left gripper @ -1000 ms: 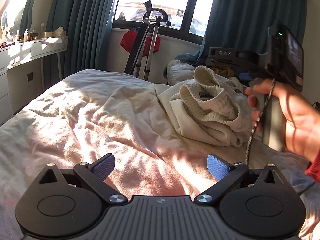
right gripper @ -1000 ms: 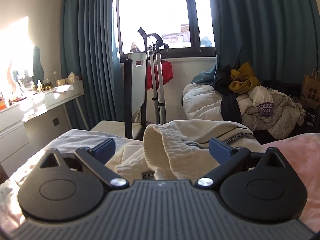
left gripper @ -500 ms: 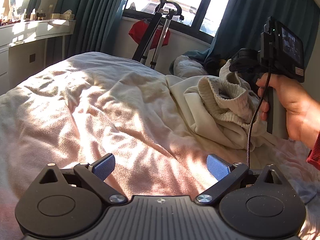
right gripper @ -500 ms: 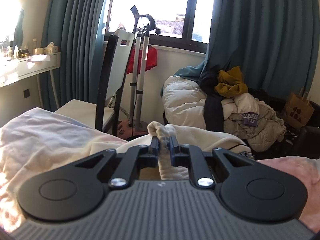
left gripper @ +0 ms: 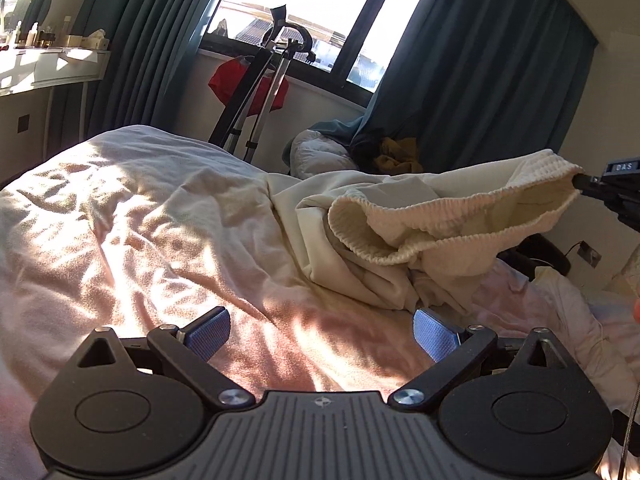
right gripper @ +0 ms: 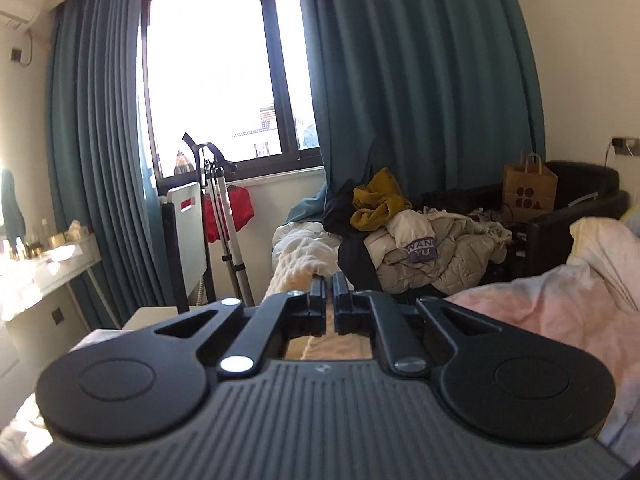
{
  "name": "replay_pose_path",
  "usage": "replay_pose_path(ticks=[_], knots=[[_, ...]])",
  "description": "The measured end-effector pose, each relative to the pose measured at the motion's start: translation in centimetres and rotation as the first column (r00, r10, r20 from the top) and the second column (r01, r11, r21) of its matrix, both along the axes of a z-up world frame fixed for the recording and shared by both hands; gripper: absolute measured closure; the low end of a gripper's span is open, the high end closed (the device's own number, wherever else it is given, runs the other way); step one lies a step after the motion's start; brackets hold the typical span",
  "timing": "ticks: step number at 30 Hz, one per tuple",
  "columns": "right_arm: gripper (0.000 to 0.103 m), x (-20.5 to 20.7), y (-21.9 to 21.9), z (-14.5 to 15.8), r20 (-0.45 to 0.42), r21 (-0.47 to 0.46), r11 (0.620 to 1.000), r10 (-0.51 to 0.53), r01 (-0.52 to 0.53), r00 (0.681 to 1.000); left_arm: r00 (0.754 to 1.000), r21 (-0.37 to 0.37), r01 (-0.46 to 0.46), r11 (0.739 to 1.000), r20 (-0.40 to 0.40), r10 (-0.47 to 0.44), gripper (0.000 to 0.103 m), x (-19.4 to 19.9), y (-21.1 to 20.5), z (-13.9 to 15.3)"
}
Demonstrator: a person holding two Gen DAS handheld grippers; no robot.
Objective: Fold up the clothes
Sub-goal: 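Grasp the ribbed cuff with the right gripper and lift it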
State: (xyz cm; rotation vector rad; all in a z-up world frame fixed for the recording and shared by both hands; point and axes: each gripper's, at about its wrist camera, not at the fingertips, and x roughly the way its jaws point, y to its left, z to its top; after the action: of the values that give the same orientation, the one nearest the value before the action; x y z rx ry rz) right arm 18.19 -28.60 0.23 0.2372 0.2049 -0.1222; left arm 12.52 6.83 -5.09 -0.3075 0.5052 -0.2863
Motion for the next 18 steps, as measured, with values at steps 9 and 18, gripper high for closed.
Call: replay_pose_path(ticks=[9, 18], knots=[[0.097, -10.9, -4.5, -6.6, -0.128, 0.184, 0.982, -0.024, 0.048, 0.991, 0.998, -0.057, 0.049, 0.997, 0.048, -0.046, 0.004, -3.5, -0.9, 1.7], [0.095, -14.0, -7.1, -11.9, -0.225, 0.253, 0.966, 0.006, 0.053, 0.974, 0.996, 0.014, 0.088, 0.996, 0.024, -0.089, 0.004, -4.9, -4.0, 0.5]])
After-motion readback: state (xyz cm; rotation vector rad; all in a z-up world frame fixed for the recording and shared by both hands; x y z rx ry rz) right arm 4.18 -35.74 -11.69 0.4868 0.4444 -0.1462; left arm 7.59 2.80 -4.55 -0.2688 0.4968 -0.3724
